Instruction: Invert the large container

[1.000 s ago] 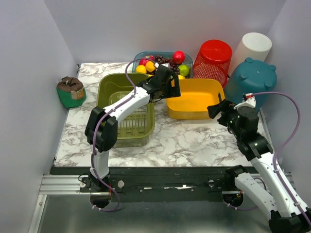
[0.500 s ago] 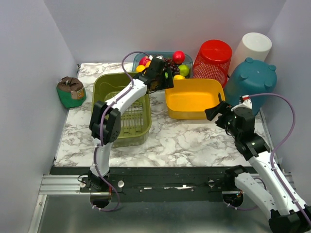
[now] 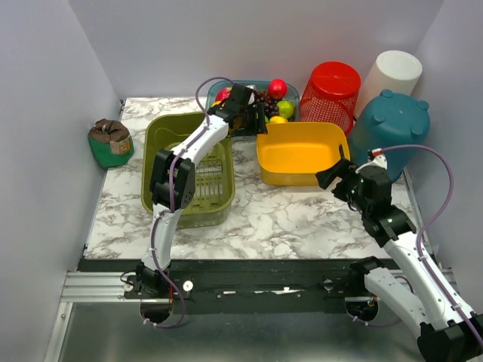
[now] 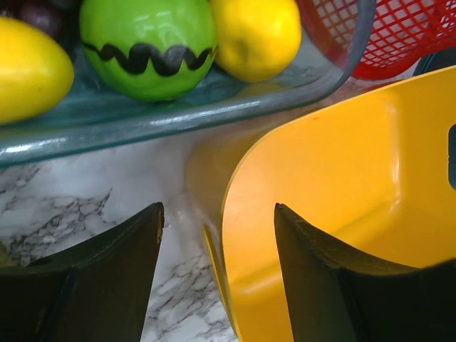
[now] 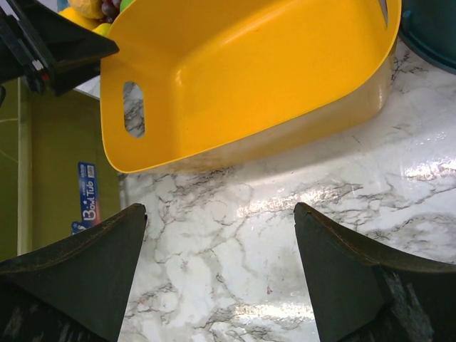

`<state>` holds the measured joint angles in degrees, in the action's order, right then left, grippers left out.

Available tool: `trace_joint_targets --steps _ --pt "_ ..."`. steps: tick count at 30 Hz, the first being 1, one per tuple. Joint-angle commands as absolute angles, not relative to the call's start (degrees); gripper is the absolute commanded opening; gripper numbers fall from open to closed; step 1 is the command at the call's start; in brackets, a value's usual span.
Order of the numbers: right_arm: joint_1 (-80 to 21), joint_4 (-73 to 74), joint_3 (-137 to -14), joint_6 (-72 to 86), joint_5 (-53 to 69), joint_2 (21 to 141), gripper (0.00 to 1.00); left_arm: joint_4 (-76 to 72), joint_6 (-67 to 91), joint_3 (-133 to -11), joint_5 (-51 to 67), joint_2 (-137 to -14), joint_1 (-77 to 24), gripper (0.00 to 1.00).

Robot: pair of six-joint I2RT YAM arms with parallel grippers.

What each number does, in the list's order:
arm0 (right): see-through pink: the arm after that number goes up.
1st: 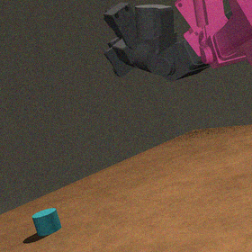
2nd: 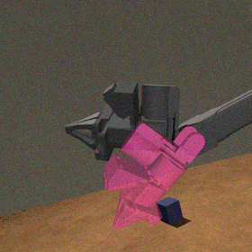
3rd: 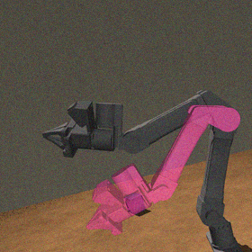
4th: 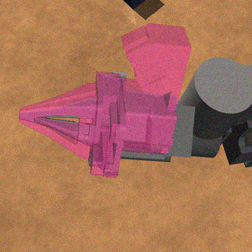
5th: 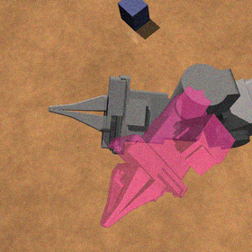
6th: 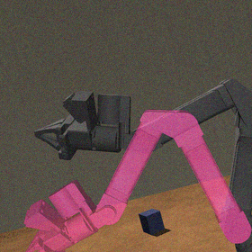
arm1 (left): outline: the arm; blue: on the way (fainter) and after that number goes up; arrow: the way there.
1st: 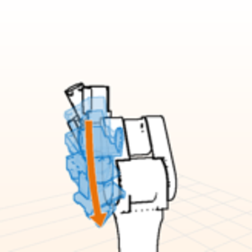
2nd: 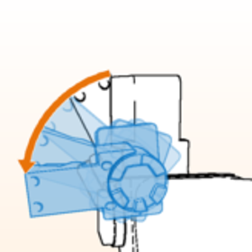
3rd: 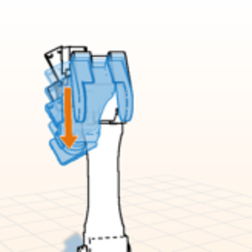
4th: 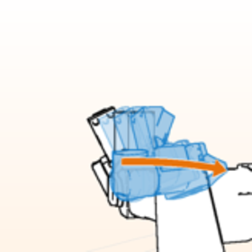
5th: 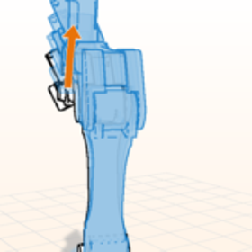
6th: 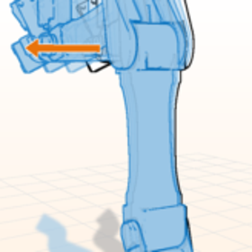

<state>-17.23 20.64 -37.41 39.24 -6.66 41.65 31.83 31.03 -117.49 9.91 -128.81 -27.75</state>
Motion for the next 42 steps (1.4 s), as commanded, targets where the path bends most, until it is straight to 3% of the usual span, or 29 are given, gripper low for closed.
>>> trace_joint_targets --steps 1,9,13,15,16,23,30,36,39,40,42 --pt "-17.1 20.4 -36.7 40.2 -4.7 41.7 0.92 33.2 26.8 -122.0 11.7 -131.7 -28.1 0.69" --pt "-17.0 20.4 -36.0 40.5 -5.5 41.1 0.92 32.8 24.5 -123.0 13.3 -133.9 -28.1 0.46" --pt "-17.0 20.4 -35.9 40.1 -4.6 41.7 0.91 31.7 23.9 -121.7 14.1 -134.0 -28.1 0.17" --pt "-17.0 20.3 -35.7 40.4 -4.3 43.0 0.88 30.5 24.0 -119.5 15.0 -132.7 -28.1 0.10" --pt "-17.1 20.3 -35.4 40.6 -4.7 43.4 0.88 28.9 23.9 -118.5 15.1 -132.0 -28.1 0.01" --pt "-17.1 18.6 -33.4 52.9 -9.7 45.6 0.79 20.7 22.4 -105.3 10.9 -120.5 -29.6 0.00" --pt "-17.1 9.4 -32.4 56.3 -4.4 44.1 0.75 15.4 20.7 -96.5 -0.3 -111.8 -33.3 0.00" --pt "-17.1 15.2 -31.9 61.3 -6.4 45.3 0.73 9.2 20.9 -88.8 -10.6 -104.8 -36.4 0.00" --pt "-17.1 15.3 -30.2 62.0 -9.4 44.7 0.65 2.3 18.3 -82.7 -15.2 -100.3 -38.6 0.00" --pt "-17.1 15.3 -29.9 62.3 -9.8 45.0 0.55 -1.0 17.7 -81.3 -15.8 -99.2 -39.2 0.00" --pt "-17.1 14.5 -28.9 63.0 -9.4 45.9 0.46 -4.5 15.6 -76.9 -17.9 -95.7 -40.9 0.00"
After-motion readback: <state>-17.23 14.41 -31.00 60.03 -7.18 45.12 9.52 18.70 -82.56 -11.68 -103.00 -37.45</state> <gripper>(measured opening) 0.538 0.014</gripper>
